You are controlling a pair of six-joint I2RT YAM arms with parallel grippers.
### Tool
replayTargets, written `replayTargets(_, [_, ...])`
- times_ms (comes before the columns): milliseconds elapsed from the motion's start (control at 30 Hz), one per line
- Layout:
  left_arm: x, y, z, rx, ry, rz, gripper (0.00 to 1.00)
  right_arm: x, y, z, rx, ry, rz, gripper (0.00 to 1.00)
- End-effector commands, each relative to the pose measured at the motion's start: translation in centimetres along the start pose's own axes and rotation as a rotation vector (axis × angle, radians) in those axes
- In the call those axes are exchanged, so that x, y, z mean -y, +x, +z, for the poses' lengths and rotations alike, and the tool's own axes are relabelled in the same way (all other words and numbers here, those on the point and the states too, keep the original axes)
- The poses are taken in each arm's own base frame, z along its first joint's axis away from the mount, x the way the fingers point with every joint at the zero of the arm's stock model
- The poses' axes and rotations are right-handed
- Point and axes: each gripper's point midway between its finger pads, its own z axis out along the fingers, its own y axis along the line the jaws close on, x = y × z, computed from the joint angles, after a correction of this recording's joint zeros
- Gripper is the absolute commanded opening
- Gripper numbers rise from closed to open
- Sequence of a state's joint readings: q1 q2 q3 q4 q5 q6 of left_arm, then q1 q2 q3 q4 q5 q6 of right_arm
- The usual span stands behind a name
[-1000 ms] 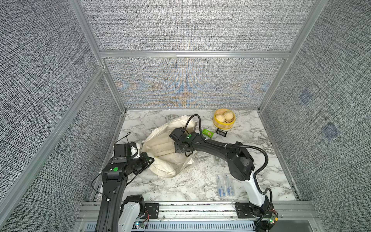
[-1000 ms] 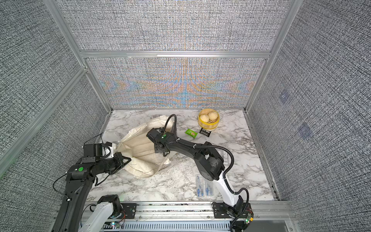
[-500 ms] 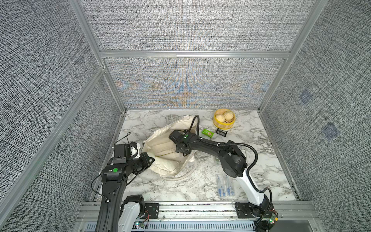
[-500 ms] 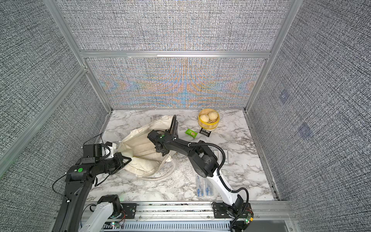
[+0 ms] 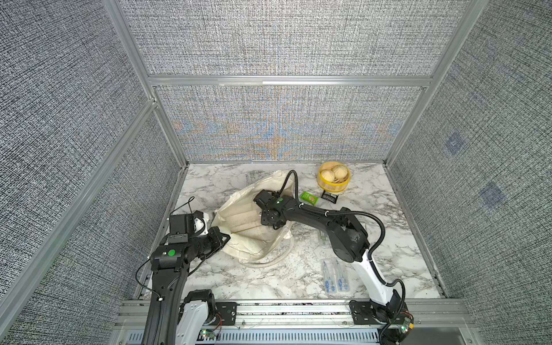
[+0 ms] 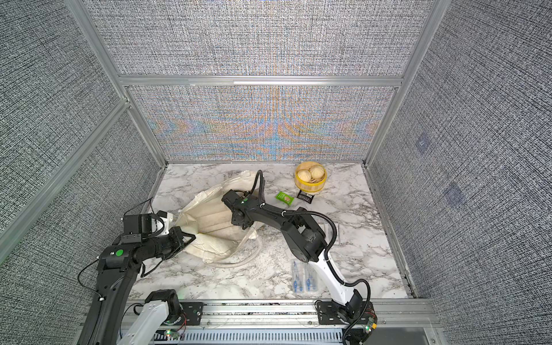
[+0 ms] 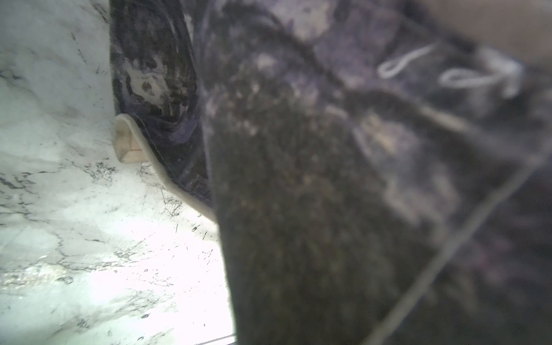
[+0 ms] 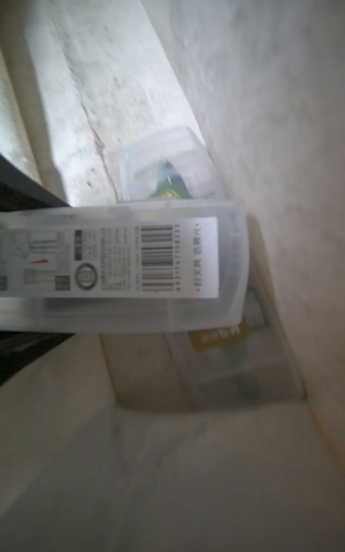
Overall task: Take out the compass set from the canvas bag
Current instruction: Pick up the compass set from the canvas bag.
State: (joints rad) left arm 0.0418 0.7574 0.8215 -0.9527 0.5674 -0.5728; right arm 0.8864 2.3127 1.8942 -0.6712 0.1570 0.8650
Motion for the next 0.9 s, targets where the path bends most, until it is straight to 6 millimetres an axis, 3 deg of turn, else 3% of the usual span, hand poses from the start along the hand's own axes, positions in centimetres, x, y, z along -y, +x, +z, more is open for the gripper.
replayTargets(0, [0.3,-0.3,-0.1,0.010,0.007,0.023,0.00,-1.2,-0.5,-0.8,0.004,-0.051,-0.065,0.37])
replayTargets(200, [0.4,-0.6,0.0,0.009,0.007,0.023,0.00,-2.9,-1.0,-4.2,-0.004,-0.121,-0.192,0.30])
replayTargets(500, [0.5,-0.9,0.2,0.011,0.015,0.021,0.00,-4.4,0.6,-10.4,-0.030,-0.211,-0.384,0.29])
replayTargets(700, [0.4,-1.1,0.4,0.011,0.010,0.016,0.00,-7.6,0.8,-16.2,0.016,-0.349,-0.488,0.29])
replayTargets(867, [0.2,-1.1,0.4,0.009,-0.005,0.014,0.00,-9.4,2.8,-23.7,0.024,-0.491,-0.589,0.29])
